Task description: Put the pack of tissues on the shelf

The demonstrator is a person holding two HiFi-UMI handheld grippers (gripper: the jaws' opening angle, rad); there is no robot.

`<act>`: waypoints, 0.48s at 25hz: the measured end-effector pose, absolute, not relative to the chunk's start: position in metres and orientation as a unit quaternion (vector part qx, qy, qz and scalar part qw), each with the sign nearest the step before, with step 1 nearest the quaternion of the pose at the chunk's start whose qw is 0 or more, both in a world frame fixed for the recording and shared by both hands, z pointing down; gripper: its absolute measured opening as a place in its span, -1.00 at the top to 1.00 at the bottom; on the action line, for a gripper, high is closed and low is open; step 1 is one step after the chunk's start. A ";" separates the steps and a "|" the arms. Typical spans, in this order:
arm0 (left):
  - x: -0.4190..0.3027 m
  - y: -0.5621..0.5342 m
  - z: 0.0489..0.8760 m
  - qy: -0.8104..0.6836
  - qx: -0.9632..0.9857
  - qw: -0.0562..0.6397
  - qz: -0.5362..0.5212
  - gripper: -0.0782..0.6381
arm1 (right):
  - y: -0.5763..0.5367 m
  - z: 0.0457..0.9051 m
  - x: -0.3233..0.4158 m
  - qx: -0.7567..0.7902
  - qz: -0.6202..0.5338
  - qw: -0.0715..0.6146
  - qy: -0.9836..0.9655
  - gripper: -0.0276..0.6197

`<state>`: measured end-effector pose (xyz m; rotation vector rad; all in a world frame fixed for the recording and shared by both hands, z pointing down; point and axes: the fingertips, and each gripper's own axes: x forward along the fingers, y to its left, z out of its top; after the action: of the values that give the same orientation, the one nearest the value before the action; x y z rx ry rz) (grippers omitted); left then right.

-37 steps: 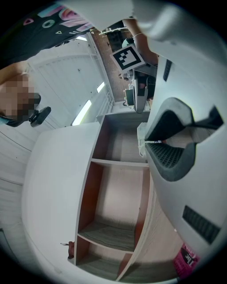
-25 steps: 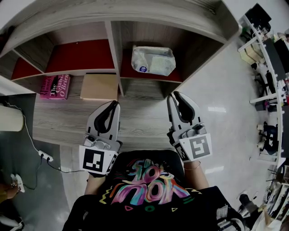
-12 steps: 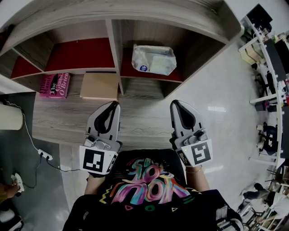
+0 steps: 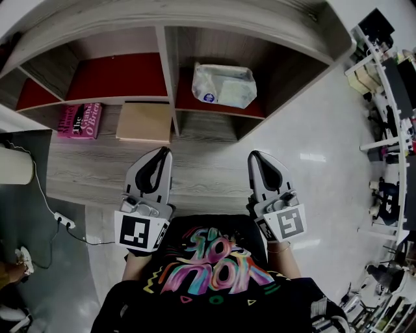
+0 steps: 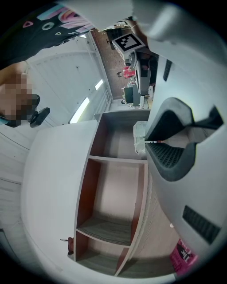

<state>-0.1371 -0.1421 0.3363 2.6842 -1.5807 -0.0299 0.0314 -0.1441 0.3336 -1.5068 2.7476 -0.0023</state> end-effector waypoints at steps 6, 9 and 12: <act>-0.136 -0.142 0.338 -0.505 0.863 0.015 -0.009 0.69 | -0.144 0.337 0.032 -0.482 -0.006 -0.001 0.876 0.86; -0.136 -0.143 0.339 -0.504 0.863 0.016 -0.008 0.69 | -0.146 0.336 0.030 -0.482 -0.006 0.001 0.876 0.86; -0.137 -0.144 0.339 -0.503 0.864 0.016 -0.008 0.69 | -0.149 0.332 0.027 -0.482 -0.007 0.007 0.876 0.86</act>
<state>-0.1366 -0.1440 0.3386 2.6866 -1.5657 -0.0261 0.0268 -0.1493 0.3316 -1.5088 2.7403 -0.0220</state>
